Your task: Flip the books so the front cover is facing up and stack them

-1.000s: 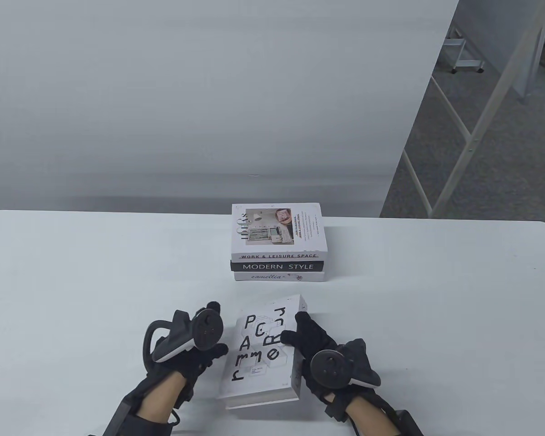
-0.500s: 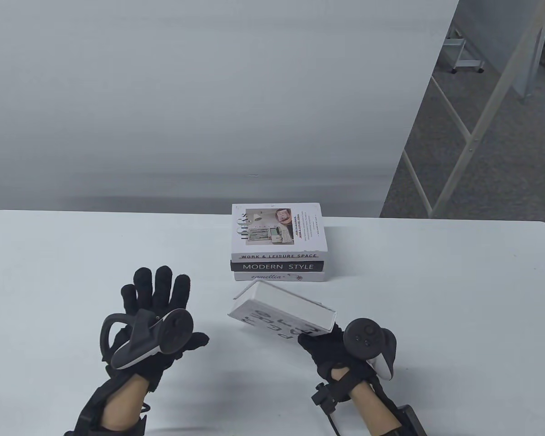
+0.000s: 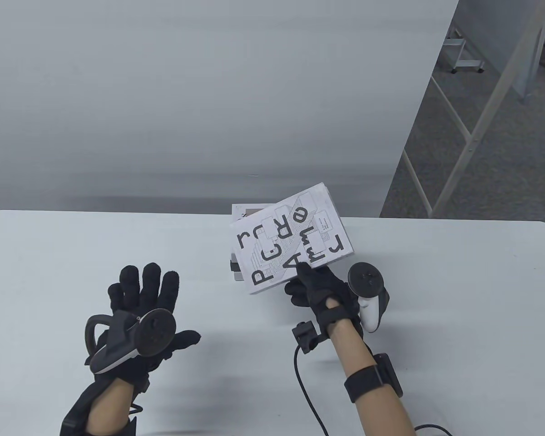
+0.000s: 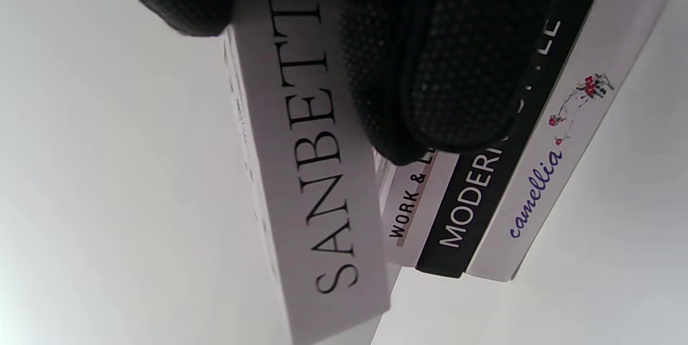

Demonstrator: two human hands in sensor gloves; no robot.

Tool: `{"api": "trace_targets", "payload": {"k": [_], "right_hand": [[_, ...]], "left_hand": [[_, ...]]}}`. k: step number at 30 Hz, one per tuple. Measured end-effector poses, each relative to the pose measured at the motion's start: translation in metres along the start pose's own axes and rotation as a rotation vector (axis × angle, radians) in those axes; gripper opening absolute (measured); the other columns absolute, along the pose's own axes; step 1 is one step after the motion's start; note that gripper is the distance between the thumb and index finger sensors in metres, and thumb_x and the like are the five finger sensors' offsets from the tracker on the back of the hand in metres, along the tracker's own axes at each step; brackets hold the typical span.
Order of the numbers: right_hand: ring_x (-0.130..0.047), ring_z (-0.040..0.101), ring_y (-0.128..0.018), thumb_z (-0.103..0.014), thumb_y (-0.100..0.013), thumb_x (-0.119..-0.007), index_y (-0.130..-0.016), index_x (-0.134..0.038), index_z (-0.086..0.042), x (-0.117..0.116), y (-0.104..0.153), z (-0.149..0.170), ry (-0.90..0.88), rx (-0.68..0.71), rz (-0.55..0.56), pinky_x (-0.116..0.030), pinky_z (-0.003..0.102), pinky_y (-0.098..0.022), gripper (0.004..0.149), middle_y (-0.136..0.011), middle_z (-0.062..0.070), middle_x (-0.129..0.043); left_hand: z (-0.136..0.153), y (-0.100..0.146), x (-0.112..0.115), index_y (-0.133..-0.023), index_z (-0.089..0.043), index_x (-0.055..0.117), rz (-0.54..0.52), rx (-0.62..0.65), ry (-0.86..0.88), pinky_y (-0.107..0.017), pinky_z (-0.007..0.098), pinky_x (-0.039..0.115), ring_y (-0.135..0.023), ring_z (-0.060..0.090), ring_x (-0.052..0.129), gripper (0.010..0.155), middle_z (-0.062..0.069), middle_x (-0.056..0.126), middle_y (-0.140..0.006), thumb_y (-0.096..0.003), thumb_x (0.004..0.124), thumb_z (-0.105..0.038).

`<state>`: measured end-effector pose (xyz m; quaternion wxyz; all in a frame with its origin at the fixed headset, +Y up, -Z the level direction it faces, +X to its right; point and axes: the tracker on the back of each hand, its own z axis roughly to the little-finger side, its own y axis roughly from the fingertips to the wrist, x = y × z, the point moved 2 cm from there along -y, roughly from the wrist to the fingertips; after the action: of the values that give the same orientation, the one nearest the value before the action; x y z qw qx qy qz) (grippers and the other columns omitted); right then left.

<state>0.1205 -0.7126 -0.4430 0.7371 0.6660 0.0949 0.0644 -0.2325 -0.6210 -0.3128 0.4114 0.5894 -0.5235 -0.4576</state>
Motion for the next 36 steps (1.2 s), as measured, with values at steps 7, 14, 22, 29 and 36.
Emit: {"api": "trace_targets", "payload": {"k": [7, 14, 22, 29, 36], "right_hand": [[-0.11, 0.021, -0.049, -0.057, -0.054, -0.062, -0.088, -0.052, 0.009, -0.015, -0.038, 0.002, -0.081, -0.16, 0.032, -0.098, 0.028, -0.03, 0.076, -0.071, 0.021, -0.091], [-0.11, 0.019, -0.048, -0.058, -0.054, -0.061, -0.088, -0.053, 0.009, -0.035, -0.062, 0.001, -0.084, -0.254, 0.078, -0.098, 0.027, -0.029, 0.076, -0.07, 0.02, -0.092], [-0.11, 0.019, -0.049, -0.058, -0.055, -0.058, -0.087, -0.052, 0.011, -0.046, -0.067, 0.001, -0.109, -0.312, 0.102, -0.098, 0.028, -0.03, 0.076, -0.07, 0.02, -0.091], [-0.108, 0.024, -0.052, -0.053, -0.056, -0.051, -0.09, -0.047, 0.015, -0.048, -0.063, 0.001, -0.14, -0.312, 0.045, -0.097, 0.031, -0.032, 0.076, -0.073, 0.025, -0.088], [-0.108, 0.025, -0.053, -0.049, -0.057, -0.05, -0.09, -0.044, 0.019, -0.052, -0.053, 0.001, -0.13, -0.322, -0.004, -0.097, 0.032, -0.033, 0.076, -0.074, 0.027, -0.086]], "left_hand": [[0.009, 0.003, -0.005, -0.113, -0.007, 0.039, -0.01, -0.014, 0.031, -0.063, 0.077, 0.029, -0.091, 0.065, 0.015, 0.109, 0.032, 0.025, -0.11, -0.0319, 0.074, -0.071], [0.017, 0.005, -0.007, -0.112, -0.006, 0.04, -0.007, -0.028, 0.053, -0.063, 0.076, 0.03, -0.091, 0.065, 0.016, 0.109, 0.032, 0.026, -0.11, -0.0321, 0.074, -0.071], [0.018, 0.005, -0.008, -0.112, -0.006, 0.04, -0.001, -0.032, 0.063, -0.063, 0.076, 0.03, -0.091, 0.065, 0.016, 0.108, 0.032, 0.027, -0.11, -0.0327, 0.074, -0.071], [0.016, 0.005, -0.007, -0.112, -0.006, 0.04, 0.008, -0.025, 0.066, -0.063, 0.076, 0.03, -0.091, 0.065, 0.016, 0.108, 0.032, 0.027, -0.111, -0.0327, 0.074, -0.071], [0.013, 0.002, -0.004, -0.112, -0.006, 0.041, 0.025, -0.019, 0.06, -0.063, 0.076, 0.03, -0.091, 0.065, 0.016, 0.108, 0.032, 0.027, -0.111, -0.0327, 0.074, -0.071]]}}
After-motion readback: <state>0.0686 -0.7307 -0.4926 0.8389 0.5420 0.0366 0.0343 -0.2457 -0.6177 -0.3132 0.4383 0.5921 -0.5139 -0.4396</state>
